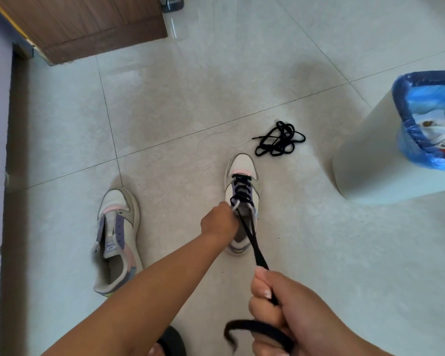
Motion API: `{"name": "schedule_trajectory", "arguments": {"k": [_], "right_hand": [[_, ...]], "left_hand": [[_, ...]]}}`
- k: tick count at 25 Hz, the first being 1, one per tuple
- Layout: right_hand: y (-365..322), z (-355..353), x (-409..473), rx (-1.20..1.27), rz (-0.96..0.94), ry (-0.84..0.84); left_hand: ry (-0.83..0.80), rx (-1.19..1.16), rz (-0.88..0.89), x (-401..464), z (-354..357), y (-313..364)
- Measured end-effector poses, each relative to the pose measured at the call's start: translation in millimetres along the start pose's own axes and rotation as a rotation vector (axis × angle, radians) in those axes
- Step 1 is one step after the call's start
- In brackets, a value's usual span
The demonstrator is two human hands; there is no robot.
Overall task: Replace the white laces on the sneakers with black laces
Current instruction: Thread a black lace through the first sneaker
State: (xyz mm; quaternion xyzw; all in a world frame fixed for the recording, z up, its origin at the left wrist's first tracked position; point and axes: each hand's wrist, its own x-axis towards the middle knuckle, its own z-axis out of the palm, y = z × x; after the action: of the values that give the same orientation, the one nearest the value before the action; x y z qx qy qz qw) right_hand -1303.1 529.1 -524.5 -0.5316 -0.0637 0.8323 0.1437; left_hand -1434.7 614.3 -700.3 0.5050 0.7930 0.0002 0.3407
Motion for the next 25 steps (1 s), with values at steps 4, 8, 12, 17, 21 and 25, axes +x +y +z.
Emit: {"name": "schedule_trajectory", "arguments": {"k": [4,8,12,17,21,25], "right_hand": [[2.4,1.4,-4.0,-0.047,-0.036,-0.018],[0.2,-2.0,3.3,-0.121,0.005,-0.027],[5.0,-37.4,44.6,-1.004,0.001,-0.092],[-19.4,-50.6,63.8,-1.106,-0.080,-0.158],[-11.8,-52.7,58.4,-0.808,-0.056,-0.367],[-5.6,-77.9,71.3,-0.916,0.196,-0.429]], "left_hand": [[-0.044,0.020,-0.007,-0.7,1.1,9.4],[-0.080,0.018,-0.041,3.6,0.8,12.9],[-0.091,-0.053,-0.102,6.9,0.1,9.5],[-0.127,-0.303,-0.116,-2.0,-8.7,1.9],[-0.193,-0.699,-0.175,-44.5,-25.5,4.5],[-0.661,-1.108,-0.170,-79.3,-34.0,15.2]]}}
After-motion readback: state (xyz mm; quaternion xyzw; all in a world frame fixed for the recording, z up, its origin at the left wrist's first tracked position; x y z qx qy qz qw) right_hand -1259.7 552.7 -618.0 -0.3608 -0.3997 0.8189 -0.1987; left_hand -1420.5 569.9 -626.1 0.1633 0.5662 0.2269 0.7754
